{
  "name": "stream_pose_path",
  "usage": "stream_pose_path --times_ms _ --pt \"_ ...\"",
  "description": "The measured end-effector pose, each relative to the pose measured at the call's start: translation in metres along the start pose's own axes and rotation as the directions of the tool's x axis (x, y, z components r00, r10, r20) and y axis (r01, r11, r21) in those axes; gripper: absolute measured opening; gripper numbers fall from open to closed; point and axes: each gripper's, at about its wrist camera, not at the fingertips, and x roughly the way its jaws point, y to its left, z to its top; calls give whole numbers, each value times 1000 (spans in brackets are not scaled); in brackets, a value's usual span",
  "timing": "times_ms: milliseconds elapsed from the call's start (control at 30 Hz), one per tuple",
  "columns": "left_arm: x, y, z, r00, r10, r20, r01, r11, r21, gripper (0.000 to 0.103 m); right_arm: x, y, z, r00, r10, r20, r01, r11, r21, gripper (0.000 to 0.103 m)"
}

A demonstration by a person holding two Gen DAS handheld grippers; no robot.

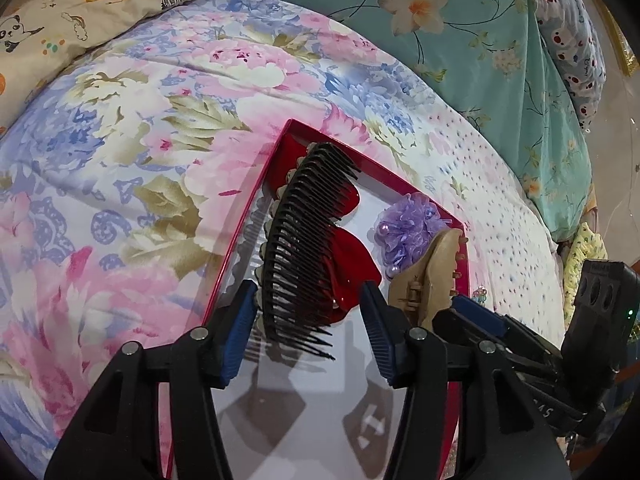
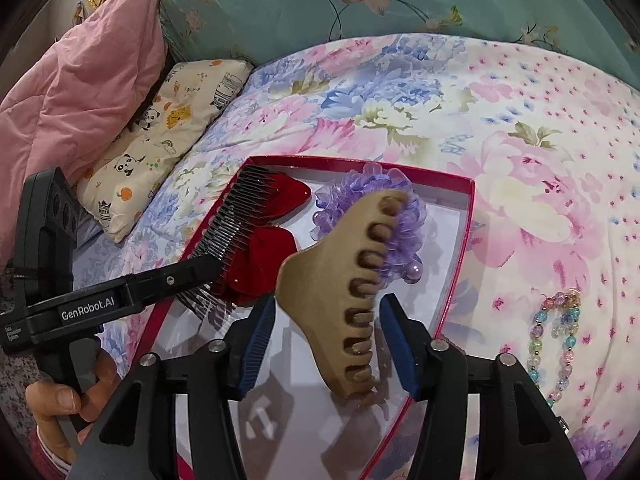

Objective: Organize jewelry
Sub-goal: 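Withdraw both tools from the tray back toward the jewelry pile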

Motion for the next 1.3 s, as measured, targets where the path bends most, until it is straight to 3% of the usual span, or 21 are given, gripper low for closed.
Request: stream_pose_path --times_ms 267,467,867,1300 --pt "-13 -3 -5 1000 -2 4 2 1000 -1 51 -20 2 -4 1000 7 23 -7 1000 4 60" --pt "-33 -11 -20 1000 -14 14 14 1000 9 51 -58 -8 -20 998 16 68 -19 999 39 62" --pt "-70 -56 -71 998 -70 4 70 996 59 51 -145 -58 -76 991 -30 130 10 988 154 63" --pt "-72 -123 -136 989 -123 -88 136 978 161 51 -208 -99 -144 983 -101 156 59 966 252 63"
